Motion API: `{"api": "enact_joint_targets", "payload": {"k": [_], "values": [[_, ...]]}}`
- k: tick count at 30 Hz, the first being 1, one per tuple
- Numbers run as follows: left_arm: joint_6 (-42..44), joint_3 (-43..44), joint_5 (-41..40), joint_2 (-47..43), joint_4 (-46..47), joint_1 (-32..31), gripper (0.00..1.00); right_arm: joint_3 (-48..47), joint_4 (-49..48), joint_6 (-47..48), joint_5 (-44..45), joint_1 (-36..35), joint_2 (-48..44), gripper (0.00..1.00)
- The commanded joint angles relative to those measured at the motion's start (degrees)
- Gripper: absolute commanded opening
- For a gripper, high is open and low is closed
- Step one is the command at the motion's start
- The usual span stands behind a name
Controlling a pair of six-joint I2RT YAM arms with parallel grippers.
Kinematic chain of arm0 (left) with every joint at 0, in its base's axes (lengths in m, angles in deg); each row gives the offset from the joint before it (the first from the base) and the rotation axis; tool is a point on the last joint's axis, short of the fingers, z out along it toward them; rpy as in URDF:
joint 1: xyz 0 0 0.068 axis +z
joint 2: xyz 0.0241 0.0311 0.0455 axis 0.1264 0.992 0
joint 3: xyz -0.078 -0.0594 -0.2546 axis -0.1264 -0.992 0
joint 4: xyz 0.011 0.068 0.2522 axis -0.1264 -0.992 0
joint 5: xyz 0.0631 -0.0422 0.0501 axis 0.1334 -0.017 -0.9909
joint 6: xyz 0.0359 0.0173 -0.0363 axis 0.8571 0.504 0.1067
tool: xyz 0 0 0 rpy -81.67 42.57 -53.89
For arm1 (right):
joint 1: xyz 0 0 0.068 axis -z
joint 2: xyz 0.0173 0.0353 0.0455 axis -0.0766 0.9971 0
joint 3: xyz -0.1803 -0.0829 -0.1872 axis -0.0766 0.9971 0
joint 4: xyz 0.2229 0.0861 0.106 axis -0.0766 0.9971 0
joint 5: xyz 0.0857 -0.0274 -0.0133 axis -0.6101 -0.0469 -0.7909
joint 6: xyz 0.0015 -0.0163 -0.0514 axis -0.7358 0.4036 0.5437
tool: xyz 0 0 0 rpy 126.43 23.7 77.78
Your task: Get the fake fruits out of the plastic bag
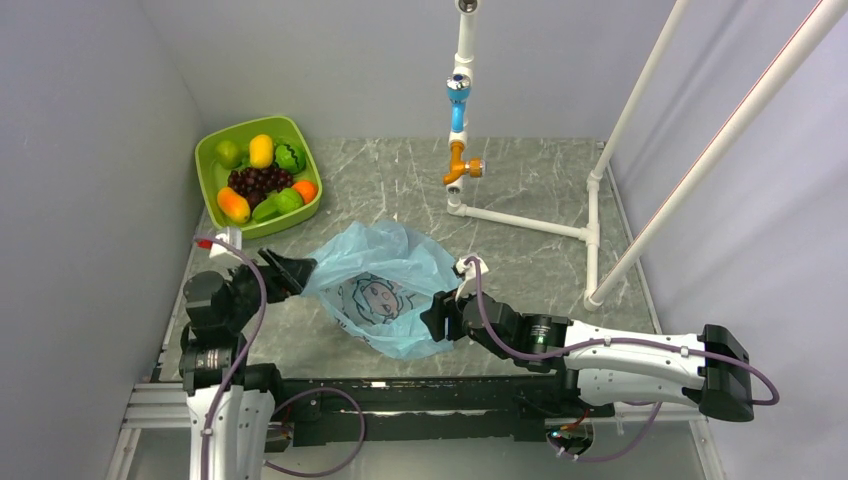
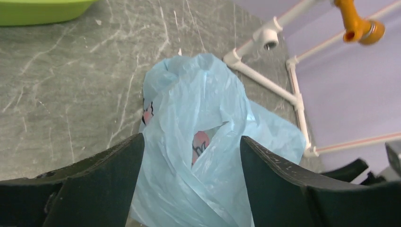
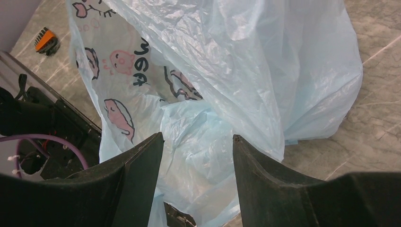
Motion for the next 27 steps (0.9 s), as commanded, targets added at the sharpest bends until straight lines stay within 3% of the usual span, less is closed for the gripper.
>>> {"api": "enact_joint_targets", "payload": {"k": [1,4,6,12,21,24,27], "values": [[2.8,1.5,0.8,-2.9,-7.9,-4.0,0.77,-1.4,-3.3,0.4,-0.4,0.2,0.0,0.59],[5.8,4.5,1.4,-4.1,-9.3,-6.6,0.79,-1.6,-3.7,0.4,-1.0,0.1,0.8,0.59],[6.7,7.1,5.9,-3.0,-7.2,-7.5,0.80,-1.7,-3.7,0.4,-1.2,0.2,1.3,0.59],[13.6,15.8,7.8,5.7,-9.6,-15.0,0.79,-3.1,-3.2,0.3,-1.1,0.2,2.8,0.59],[18.5,17.3,-10.4,11.9,-7.8,-47.2,0.75,-4.1,-2.9,-0.5,-1.4,0.2,4.3,0.59],[20.2,19.6,-19.1,18.8,-9.3,-59.4,0.73,-4.2,-2.7,-0.2,-1.3,0.2,4.6,0.59],[19.7,21.5,-28.3,24.3,-9.8,-66.9,0.73,-4.5,-2.2,0.0,-0.8,0.2,4.7,0.59]]}}
